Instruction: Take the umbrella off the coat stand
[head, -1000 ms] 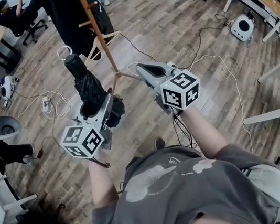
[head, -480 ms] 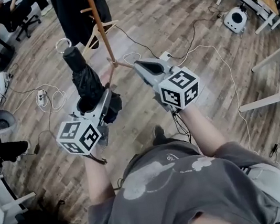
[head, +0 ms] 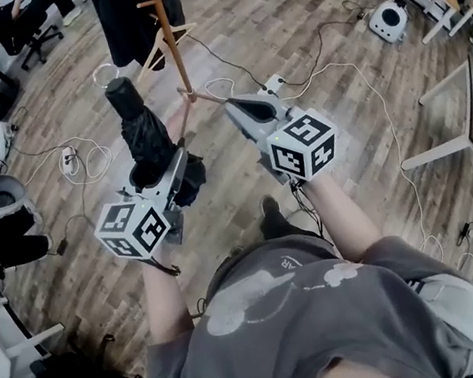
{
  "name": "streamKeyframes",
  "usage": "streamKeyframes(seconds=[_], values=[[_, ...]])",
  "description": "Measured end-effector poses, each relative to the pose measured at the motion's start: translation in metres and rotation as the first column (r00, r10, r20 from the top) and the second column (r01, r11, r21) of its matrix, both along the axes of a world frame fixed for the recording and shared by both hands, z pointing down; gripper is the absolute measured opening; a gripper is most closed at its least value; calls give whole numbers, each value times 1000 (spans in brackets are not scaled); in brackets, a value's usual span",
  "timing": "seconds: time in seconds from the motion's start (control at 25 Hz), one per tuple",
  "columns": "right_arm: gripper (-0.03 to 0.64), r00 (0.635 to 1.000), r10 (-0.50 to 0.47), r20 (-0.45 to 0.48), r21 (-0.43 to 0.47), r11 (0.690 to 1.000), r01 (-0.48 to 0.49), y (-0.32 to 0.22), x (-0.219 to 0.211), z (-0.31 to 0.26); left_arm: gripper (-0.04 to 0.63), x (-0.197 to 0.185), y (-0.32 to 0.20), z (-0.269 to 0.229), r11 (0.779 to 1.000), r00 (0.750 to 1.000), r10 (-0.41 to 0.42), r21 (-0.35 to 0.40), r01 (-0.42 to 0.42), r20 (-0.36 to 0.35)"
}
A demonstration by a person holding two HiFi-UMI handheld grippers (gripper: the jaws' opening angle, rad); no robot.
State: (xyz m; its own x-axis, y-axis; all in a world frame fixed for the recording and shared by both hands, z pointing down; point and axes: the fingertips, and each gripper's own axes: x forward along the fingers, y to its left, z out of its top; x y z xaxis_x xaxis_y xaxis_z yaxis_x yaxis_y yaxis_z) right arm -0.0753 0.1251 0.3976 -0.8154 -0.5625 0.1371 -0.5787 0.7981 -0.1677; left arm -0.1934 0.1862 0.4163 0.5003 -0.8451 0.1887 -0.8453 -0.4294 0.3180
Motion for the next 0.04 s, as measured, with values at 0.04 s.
streamKeyframes(seconds=[0.04], values=[[-3, 1000, 1, 0, 2, 1000, -1, 6, -2, 0, 279, -2, 6, 1, 1000, 1000, 2, -1, -2, -1]])
